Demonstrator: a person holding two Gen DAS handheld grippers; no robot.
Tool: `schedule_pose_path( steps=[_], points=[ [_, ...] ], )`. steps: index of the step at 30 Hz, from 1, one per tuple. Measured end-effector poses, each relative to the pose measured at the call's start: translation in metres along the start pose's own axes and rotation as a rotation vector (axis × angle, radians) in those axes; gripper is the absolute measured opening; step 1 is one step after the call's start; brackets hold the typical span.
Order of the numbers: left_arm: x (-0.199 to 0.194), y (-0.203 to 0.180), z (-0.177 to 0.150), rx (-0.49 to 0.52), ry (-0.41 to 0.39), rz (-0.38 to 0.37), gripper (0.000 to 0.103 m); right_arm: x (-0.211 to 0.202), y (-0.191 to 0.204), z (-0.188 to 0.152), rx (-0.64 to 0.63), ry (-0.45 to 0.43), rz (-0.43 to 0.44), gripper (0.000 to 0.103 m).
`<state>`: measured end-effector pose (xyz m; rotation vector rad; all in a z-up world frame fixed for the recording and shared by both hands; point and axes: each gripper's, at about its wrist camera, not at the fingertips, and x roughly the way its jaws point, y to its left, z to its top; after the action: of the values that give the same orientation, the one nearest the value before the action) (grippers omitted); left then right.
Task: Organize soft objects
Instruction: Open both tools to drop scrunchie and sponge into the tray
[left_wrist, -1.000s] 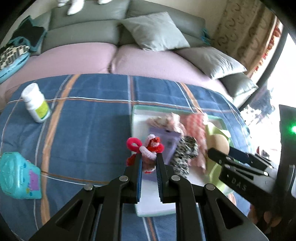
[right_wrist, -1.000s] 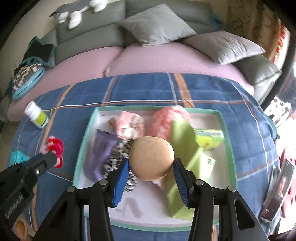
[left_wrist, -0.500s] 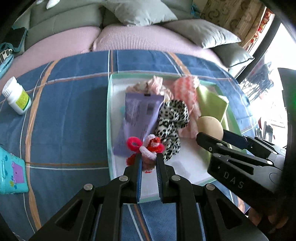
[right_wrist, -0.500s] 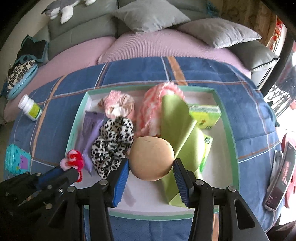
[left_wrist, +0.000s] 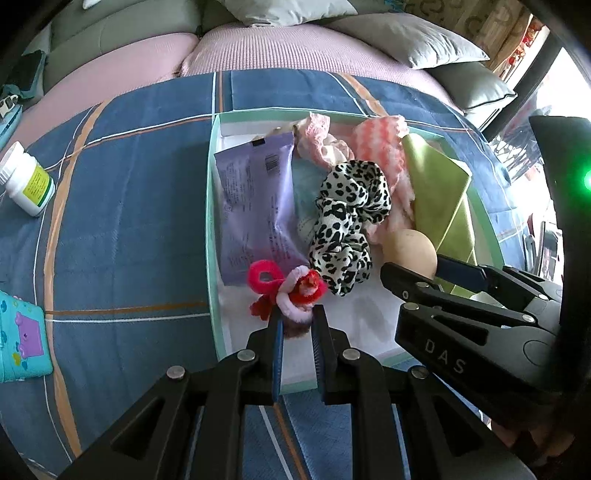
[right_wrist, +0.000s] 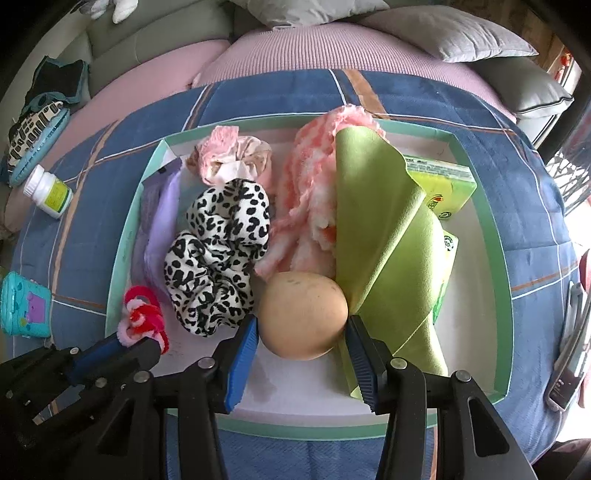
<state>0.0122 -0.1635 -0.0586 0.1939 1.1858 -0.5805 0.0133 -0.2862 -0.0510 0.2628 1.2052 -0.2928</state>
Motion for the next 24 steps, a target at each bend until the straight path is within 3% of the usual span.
schedule_pose_path(
  steps=[7, 10, 19, 22, 24],
  points=[
    [-0.01, -0.002, 0.002, 0.007, -0.025, -0.005, 0.025, -0.014, 0.005, 0.003, -0.012, -0.033, -0.009, 0.055],
    [-0.02, 0.0, 0.002, 0.005, -0.052, -0.013, 0.027, -0.026, 0.005, 0.005, -0.01, -0.068, -0.005, 0.06],
    [-0.041, 0.014, 0.004, -0.029, -0.128, 0.004, 0.033, -0.047, 0.005, 0.007, -0.004, -0.123, -0.021, 0.06],
    [-0.046, 0.023, 0.006, -0.049, -0.16, 0.049, 0.053, -0.047, 0.005, 0.008, -0.004, -0.125, -0.029, 0.061],
    [-0.048, 0.031, 0.008, -0.074, -0.173, 0.082, 0.058, -0.046, 0.004, 0.008, -0.005, -0.125, -0.036, 0.074]
  ],
)
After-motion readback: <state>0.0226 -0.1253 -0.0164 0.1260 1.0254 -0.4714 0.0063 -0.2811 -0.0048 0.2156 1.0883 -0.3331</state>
